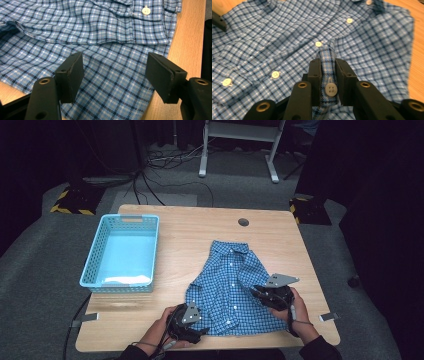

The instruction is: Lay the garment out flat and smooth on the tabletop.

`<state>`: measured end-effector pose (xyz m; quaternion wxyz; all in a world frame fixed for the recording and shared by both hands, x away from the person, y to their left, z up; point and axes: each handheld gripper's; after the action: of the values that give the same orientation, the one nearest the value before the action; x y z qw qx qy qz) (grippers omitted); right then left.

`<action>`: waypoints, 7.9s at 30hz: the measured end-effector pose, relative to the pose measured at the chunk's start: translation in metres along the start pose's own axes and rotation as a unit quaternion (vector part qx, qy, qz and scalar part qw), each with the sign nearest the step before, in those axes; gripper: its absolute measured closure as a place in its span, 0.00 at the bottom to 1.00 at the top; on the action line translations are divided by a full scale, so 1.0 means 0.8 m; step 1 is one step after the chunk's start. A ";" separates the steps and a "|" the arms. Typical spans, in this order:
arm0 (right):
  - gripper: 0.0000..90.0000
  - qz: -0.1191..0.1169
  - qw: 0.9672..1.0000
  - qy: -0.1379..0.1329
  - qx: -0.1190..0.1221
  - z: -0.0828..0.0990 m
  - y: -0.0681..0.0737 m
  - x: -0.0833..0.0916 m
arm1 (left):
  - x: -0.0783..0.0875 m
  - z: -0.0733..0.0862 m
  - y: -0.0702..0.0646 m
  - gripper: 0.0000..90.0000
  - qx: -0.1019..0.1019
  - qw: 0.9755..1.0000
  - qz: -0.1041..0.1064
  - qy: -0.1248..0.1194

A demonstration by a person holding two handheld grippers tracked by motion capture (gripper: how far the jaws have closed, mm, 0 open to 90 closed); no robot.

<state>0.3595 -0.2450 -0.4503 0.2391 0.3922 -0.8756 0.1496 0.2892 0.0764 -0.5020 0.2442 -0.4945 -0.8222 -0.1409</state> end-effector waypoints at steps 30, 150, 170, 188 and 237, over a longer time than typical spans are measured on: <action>0.84 0.104 0.991 -0.008 -0.078 0.038 -0.081 0.061 | 0.000 0.000 0.000 0.35 -0.002 1.000 0.000 -0.001; 0.34 0.151 0.986 0.054 -0.045 0.063 -0.086 0.062 | -0.067 -0.081 -0.044 0.34 -0.073 0.995 0.051 0.052; 0.34 0.115 0.990 0.066 -0.038 0.076 -0.083 0.044 | -0.083 -0.090 -0.040 0.80 -0.096 0.993 0.046 0.059; 0.34 0.105 0.991 0.075 -0.026 0.079 -0.079 0.037 | -0.069 -0.095 -0.033 0.97 -0.091 0.994 0.044 0.044; 0.32 0.089 0.992 0.069 -0.053 0.085 -0.083 0.038 | 0.043 -0.031 0.046 0.98 -0.009 0.996 -0.083 0.027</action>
<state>0.3716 -0.3373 -0.4863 0.3051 0.2882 -0.8952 0.1501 0.3150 0.1078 -0.4628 0.2493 -0.4225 -0.8522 -0.1817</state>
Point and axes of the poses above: each handheld gripper's, and its own axes: x roughly backward along the jaws, z roughly out of its underside, y roughly to its left, and after that the axes turned 11 degrees about -y, right-handed
